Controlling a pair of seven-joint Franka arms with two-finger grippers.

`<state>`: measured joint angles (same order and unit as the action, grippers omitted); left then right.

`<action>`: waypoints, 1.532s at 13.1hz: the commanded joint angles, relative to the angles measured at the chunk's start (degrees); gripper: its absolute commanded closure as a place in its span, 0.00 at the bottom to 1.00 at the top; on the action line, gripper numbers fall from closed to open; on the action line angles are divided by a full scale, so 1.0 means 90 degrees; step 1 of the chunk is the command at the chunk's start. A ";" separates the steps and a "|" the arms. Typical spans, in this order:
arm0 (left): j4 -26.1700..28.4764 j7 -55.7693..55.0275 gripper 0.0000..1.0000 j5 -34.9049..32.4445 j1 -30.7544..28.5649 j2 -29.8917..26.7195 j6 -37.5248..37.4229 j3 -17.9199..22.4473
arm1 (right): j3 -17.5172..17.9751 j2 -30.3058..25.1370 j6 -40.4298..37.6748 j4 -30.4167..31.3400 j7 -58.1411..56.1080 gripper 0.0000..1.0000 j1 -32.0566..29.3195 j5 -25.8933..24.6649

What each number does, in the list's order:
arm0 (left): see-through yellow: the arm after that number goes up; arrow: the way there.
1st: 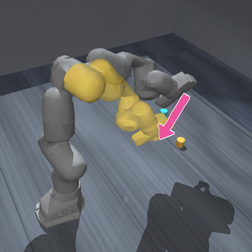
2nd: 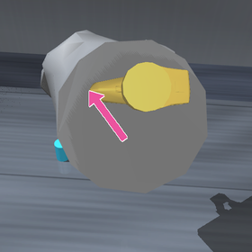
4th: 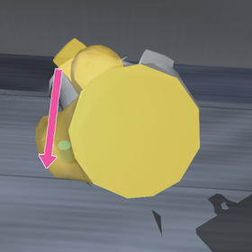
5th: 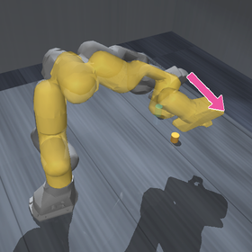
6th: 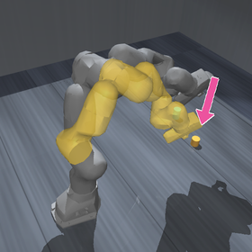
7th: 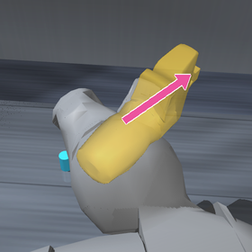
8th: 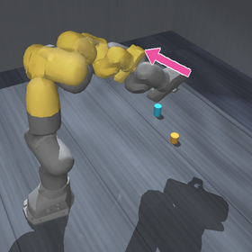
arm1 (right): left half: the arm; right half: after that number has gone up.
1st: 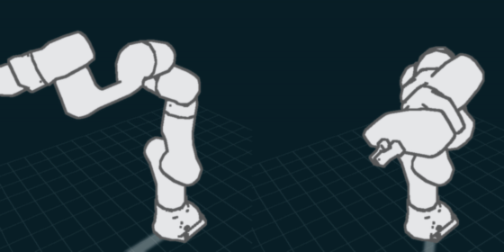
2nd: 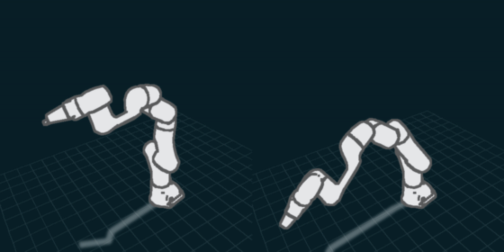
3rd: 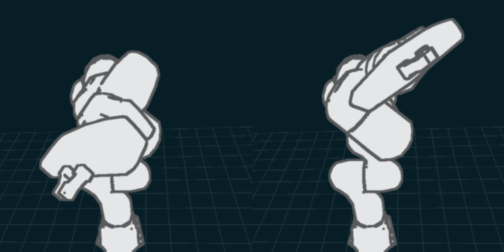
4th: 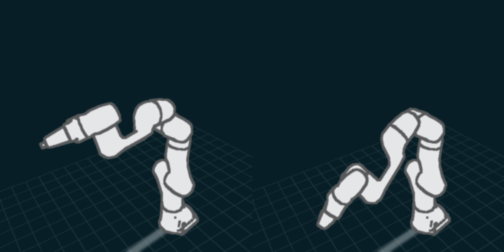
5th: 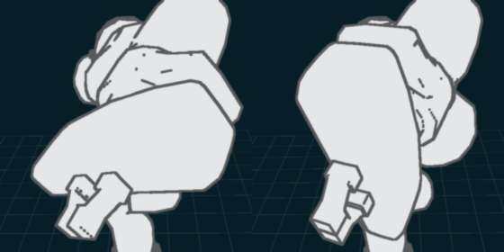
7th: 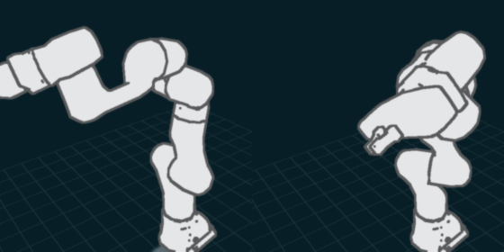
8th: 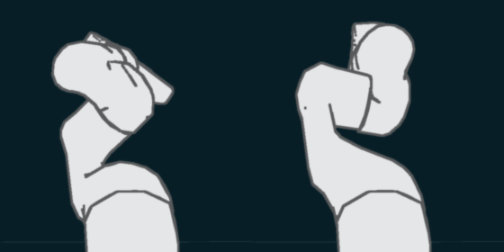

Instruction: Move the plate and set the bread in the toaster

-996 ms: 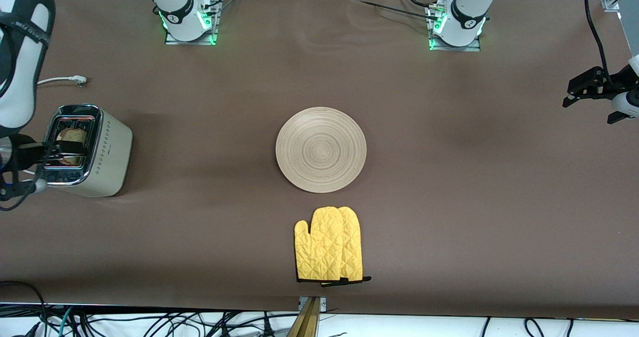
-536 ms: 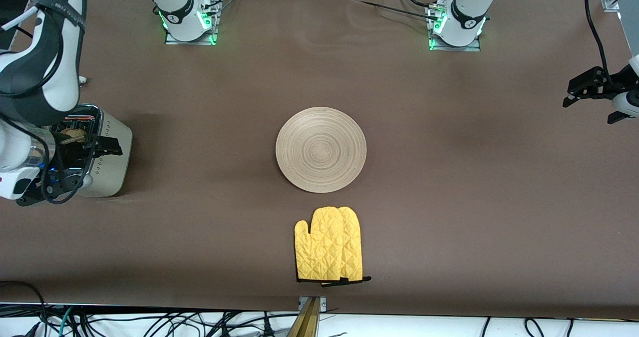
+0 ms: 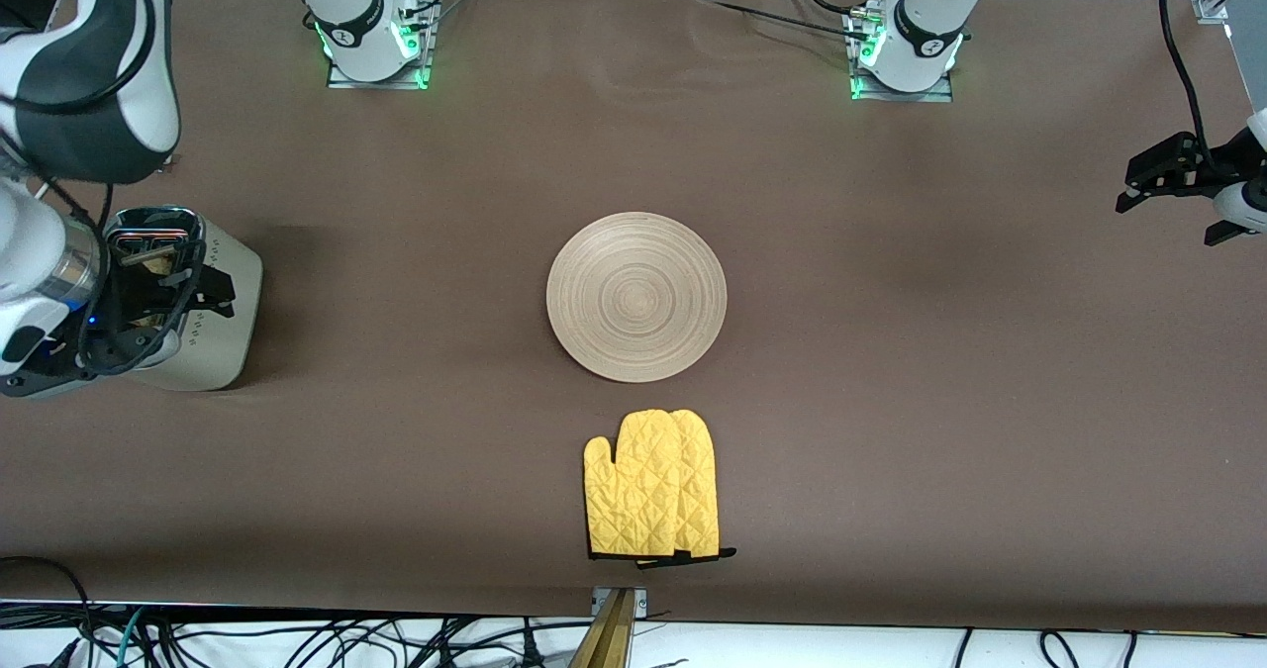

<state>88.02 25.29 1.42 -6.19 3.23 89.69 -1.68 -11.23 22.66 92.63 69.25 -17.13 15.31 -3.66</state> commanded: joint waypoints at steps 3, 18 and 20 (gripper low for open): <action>-0.0210 0.0120 0.00 0.0145 -0.0074 0.0080 -0.0142 -0.0028 | 0.1304 -0.1217 0.0372 0.1220 0.0243 0.00 -0.1044 0.0033; -0.0210 0.0159 0.00 0.0135 -0.0074 0.0080 -0.0142 -0.0028 | 0.1443 -0.1883 0.0235 0.2179 0.1688 0.00 -0.1613 0.0241; -0.0210 0.0140 0.00 0.0135 -0.0054 0.0080 -0.0142 -0.0037 | 0.1414 -0.1825 0.0255 0.2169 0.1698 0.00 -0.1642 0.0231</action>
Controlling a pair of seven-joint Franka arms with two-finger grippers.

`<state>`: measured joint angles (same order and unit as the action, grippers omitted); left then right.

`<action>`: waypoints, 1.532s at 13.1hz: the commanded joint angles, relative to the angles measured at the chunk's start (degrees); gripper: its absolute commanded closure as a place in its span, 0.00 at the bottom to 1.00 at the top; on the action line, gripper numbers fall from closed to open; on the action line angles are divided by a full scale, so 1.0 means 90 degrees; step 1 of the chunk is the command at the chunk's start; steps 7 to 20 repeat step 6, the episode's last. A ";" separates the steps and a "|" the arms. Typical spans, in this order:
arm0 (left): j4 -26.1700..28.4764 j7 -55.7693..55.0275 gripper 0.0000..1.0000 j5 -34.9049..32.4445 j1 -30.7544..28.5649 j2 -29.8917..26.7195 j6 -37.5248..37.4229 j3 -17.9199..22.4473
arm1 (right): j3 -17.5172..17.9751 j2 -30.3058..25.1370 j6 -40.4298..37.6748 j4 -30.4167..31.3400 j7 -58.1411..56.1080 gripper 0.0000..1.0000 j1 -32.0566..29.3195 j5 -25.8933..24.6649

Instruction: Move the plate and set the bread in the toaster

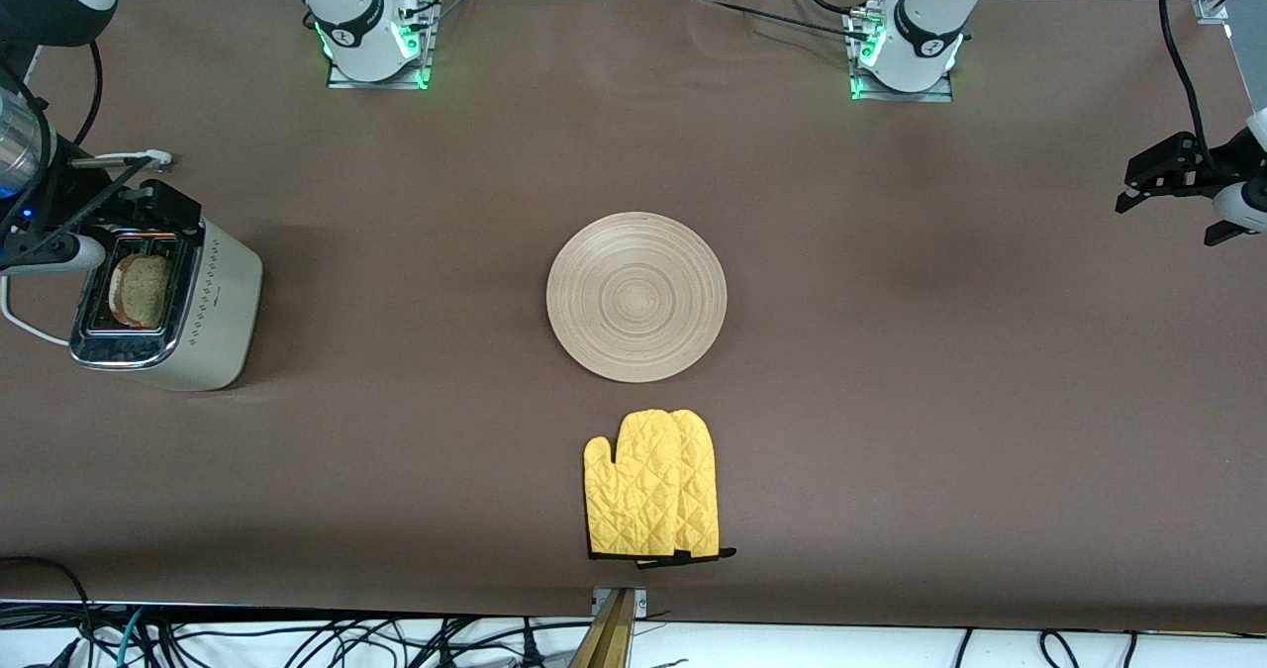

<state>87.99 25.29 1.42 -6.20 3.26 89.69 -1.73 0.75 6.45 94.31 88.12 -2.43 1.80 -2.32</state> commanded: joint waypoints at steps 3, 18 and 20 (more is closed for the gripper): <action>-0.0206 0.0100 0.00 -0.0224 -0.0034 0.0077 -0.0161 -0.0090 | 0.0083 0.0064 0.0098 -0.0034 0.0027 0.00 -0.0180 0.0082; -0.0206 0.0129 0.00 -0.0256 -0.0072 0.0078 -0.0161 -0.0032 | 0.0083 0.0104 0.0088 -0.0045 0.0017 0.00 -0.0180 0.0053; -0.0206 0.0129 0.00 -0.0256 -0.0072 0.0078 -0.0161 -0.0032 | 0.0083 0.0104 0.0088 -0.0045 0.0017 0.00 -0.0180 0.0053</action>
